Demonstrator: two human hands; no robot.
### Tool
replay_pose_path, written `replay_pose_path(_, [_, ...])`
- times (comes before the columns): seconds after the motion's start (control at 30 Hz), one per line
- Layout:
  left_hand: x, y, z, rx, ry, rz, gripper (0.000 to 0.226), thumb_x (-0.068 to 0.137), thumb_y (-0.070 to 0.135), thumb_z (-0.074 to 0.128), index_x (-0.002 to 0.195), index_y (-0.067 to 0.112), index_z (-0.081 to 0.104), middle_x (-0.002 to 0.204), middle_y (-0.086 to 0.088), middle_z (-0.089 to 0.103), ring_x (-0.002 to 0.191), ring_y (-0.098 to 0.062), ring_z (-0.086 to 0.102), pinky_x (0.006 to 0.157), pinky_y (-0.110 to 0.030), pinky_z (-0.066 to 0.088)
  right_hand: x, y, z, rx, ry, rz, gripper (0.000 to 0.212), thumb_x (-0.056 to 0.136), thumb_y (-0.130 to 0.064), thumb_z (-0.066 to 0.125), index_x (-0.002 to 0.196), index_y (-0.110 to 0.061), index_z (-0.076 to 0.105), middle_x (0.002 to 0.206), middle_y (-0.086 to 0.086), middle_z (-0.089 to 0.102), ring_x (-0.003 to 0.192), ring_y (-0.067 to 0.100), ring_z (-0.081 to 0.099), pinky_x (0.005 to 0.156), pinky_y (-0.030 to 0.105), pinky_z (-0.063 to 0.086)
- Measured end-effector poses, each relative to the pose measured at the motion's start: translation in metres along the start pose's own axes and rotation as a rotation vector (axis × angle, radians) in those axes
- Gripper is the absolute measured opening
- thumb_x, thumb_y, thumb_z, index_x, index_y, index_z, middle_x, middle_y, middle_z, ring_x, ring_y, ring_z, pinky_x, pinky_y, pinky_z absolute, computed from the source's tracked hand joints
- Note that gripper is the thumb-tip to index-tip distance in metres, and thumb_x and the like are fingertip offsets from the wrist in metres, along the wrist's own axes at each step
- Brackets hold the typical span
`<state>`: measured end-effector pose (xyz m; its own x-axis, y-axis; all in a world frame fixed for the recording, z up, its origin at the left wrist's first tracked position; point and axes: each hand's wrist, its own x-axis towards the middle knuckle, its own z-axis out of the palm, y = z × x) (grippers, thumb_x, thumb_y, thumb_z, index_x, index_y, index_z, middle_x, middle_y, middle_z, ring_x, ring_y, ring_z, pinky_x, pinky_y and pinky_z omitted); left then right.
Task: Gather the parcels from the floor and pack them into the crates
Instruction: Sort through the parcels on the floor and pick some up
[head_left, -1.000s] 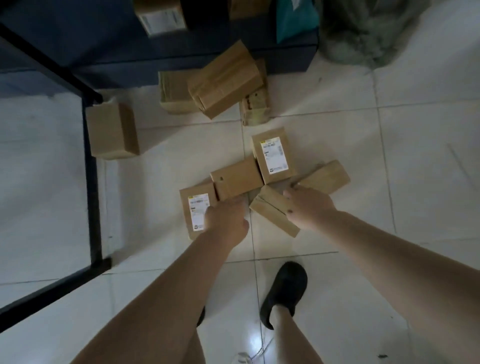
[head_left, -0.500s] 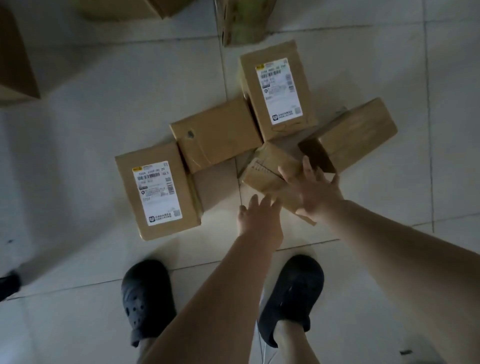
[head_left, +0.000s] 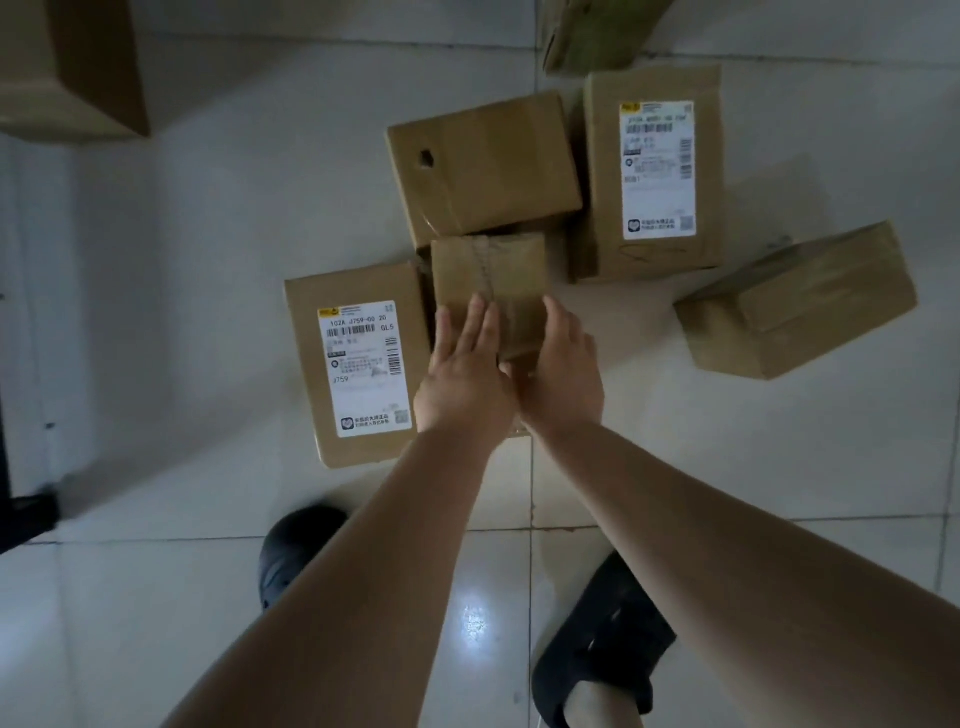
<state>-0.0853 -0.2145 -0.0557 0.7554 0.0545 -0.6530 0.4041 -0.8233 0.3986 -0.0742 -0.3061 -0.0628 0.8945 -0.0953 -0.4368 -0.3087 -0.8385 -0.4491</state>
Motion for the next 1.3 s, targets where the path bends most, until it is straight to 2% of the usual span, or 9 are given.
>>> replay_pose_path(0.17, [0.008, -0.025, -0.028, -0.103, 0.061, -0.035, 0.069, 0.092, 0.018, 0.036, 0.148, 0.031, -0.001, 0.155, 0.021, -0.005, 0.143, -0.011, -0.011, 0.102, -0.038, 0.036, 0.017, -0.02, 0.001, 0.097, -0.044, -0.079, 0.072, 0.079, -0.019, 0.071, 0.14, -0.016, 0.034, 0.133, 0.002, 0.051, 0.115, 0.021, 0.048, 0.089, 0.028, 0.041])
replay_pose_path(0.33, [0.01, -0.031, -0.034, -0.293, 0.053, -0.08, 0.064, 0.095, 0.029, 0.037, 0.149, 0.028, 0.001, 0.157, 0.016, -0.002, 0.144, -0.015, -0.011, 0.115, -0.042, 0.019, 0.011, -0.019, -0.003, 0.148, -0.133, -0.057, 0.035, 0.084, -0.031, 0.064, 0.116, -0.017, 0.06, 0.103, 0.007, 0.063, 0.079, 0.009, 0.052, 0.059, 0.008, 0.033])
replay_pose_path(0.63, [0.004, -0.049, -0.034, -0.541, -0.034, -0.015, 0.068, 0.092, 0.02, 0.047, 0.148, 0.032, 0.011, 0.157, 0.01, 0.012, 0.141, -0.019, 0.022, 0.105, -0.039, 0.038, -0.025, -0.017, 0.007, 0.121, -0.063, -0.205, 0.056, 0.084, -0.015, 0.063, 0.134, -0.003, 0.042, 0.132, 0.018, 0.046, 0.12, 0.033, 0.044, 0.098, 0.047, 0.045])
replay_pose_path(0.77, [0.013, -0.054, -0.031, -0.513, -0.054, -0.164, 0.055, 0.093, 0.015, 0.037, 0.144, 0.032, 0.027, 0.142, -0.003, 0.045, 0.098, -0.016, 0.057, 0.063, -0.015, 0.039, -0.041, -0.016, 0.014, -0.123, -0.112, -0.47, 0.051, 0.086, -0.035, 0.05, 0.132, -0.015, 0.044, 0.133, 0.008, 0.051, 0.127, 0.032, 0.042, 0.104, 0.057, 0.033])
replay_pose_path(0.87, [0.002, -0.056, -0.03, -0.439, 0.024, -0.134, 0.048, 0.09, 0.008, 0.035, 0.134, 0.024, 0.045, 0.13, -0.005, 0.056, 0.105, -0.024, 0.055, 0.074, -0.023, 0.036, -0.041, -0.015, 0.031, -0.521, -0.478, -0.428, 0.065, 0.093, -0.048, 0.037, 0.148, -0.03, 0.008, 0.158, -0.008, 0.001, 0.142, 0.022, -0.016, 0.105, 0.06, -0.01])
replay_pose_path(0.97, [-0.016, -0.061, -0.028, -0.461, 0.076, -0.005, 0.043, 0.089, 0.007, 0.035, 0.124, 0.024, 0.053, 0.124, -0.001, 0.058, 0.094, -0.02, 0.056, 0.074, -0.028, 0.045, -0.034, -0.015, 0.04, -0.637, -0.591, -0.382, 0.076, 0.094, -0.047, 0.037, 0.145, -0.032, -0.017, 0.154, -0.009, -0.024, 0.13, 0.021, -0.036, 0.107, 0.058, -0.013])
replay_pose_path(1.07, [-0.026, -0.076, -0.024, -0.322, 0.269, 0.054, 0.048, 0.086, -0.001, 0.041, 0.13, 0.016, 0.051, 0.138, -0.002, 0.048, 0.13, -0.018, 0.038, 0.105, -0.028, 0.03, -0.029, -0.029, 0.035, -0.588, -0.502, -0.395, 0.065, 0.095, -0.042, 0.035, 0.148, -0.029, -0.001, 0.158, -0.007, -0.006, 0.143, 0.024, -0.014, 0.108, 0.059, -0.009])
replay_pose_path(1.17, [-0.034, -0.097, -0.03, -0.395, 0.506, -0.083, 0.049, 0.079, -0.005, 0.05, 0.127, 0.005, 0.052, 0.137, -0.011, 0.048, 0.131, -0.026, 0.036, 0.107, -0.033, 0.028, -0.03, -0.05, 0.027, -0.296, -0.28, -0.538, 0.044, 0.092, -0.027, 0.048, 0.134, -0.016, 0.044, 0.135, 0.006, 0.05, 0.128, 0.028, 0.041, 0.109, 0.052, 0.028])
replay_pose_path(1.3, [-0.04, -0.131, -0.038, -0.415, 0.57, -0.282, 0.055, 0.077, -0.006, 0.053, 0.13, 0.008, 0.046, 0.142, -0.01, 0.039, 0.132, -0.027, 0.03, 0.104, -0.033, 0.028, -0.035, -0.078, 0.037, -0.123, -0.494, -0.753, 0.051, 0.089, -0.024, 0.054, 0.138, -0.015, 0.04, 0.129, 0.006, 0.054, 0.113, 0.025, 0.051, 0.088, 0.038, 0.046])
